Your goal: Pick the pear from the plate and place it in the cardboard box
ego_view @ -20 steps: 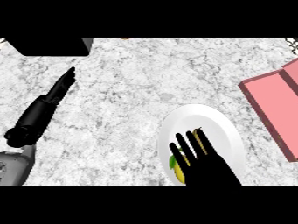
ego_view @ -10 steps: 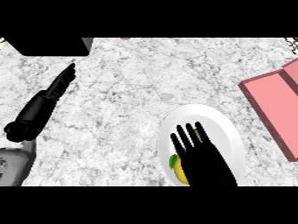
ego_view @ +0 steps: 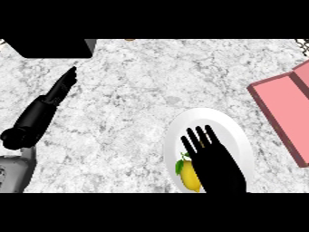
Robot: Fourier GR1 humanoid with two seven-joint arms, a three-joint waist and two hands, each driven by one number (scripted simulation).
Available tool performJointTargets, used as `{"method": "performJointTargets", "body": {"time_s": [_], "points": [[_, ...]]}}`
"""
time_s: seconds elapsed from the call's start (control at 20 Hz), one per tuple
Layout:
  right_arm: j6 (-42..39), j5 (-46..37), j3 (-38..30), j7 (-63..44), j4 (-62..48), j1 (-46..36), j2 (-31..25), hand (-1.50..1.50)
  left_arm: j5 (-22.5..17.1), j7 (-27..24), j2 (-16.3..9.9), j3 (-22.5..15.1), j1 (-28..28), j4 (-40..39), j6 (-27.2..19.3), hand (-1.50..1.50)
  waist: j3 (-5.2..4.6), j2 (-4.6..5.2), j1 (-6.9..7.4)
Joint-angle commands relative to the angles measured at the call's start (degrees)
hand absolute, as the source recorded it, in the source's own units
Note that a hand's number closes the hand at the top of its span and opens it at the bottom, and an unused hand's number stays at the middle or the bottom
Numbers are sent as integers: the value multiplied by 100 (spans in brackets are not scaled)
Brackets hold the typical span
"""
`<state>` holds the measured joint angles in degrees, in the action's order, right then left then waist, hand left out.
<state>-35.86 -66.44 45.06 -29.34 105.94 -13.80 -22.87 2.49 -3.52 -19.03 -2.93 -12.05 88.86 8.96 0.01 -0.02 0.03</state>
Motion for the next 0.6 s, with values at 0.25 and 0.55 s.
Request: {"method": "performJointTargets", "body": {"time_s": [0.25,0.55], "points": [[230,-546,-512,591,-280,271,-205,-150,310,-164,266,128,-76,-166,81,0,-1,0,-16],[773,-673,-650,1190,-1194,221,53,-150,178,155,218,260,251,483,330,0,1,-1,27]]}}
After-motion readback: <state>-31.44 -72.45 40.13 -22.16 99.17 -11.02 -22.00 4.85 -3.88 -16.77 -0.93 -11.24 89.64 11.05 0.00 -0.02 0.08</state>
